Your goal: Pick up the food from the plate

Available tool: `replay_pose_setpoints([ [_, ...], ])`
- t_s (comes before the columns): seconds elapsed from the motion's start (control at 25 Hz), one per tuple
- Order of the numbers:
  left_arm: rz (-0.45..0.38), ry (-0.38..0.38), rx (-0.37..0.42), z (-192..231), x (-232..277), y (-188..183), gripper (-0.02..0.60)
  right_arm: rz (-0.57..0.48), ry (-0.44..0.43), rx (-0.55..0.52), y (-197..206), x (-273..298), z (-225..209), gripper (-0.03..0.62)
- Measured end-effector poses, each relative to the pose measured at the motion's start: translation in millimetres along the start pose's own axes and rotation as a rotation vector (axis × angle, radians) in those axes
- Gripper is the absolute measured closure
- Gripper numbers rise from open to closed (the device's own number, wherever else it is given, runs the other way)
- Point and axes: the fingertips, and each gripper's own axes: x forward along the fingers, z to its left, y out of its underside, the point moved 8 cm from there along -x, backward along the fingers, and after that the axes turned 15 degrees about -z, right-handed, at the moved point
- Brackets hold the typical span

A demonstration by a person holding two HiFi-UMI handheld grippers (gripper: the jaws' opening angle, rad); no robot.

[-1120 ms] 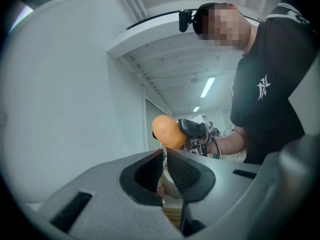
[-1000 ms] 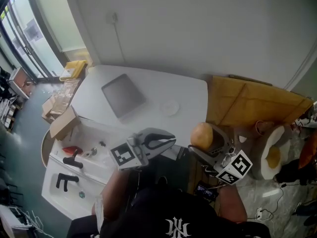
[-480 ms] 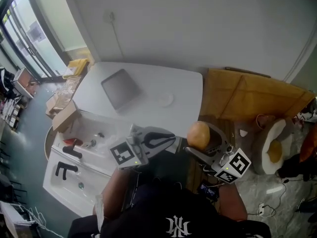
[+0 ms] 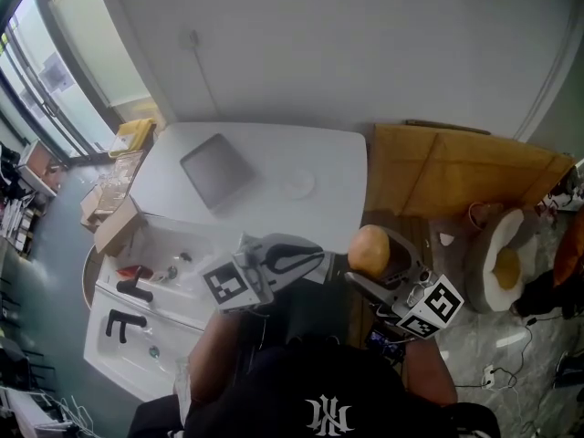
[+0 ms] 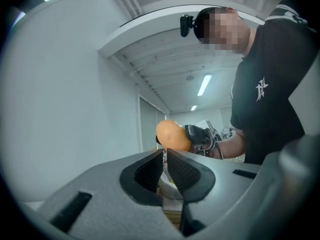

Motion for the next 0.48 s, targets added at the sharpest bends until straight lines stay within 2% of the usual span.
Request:
replay_pose_setpoints([
  [0.48,0.057,-0.002,-0.023,-4,-28,6,0.555,-0.043,0.004,0.028,12,2,1,0.226],
])
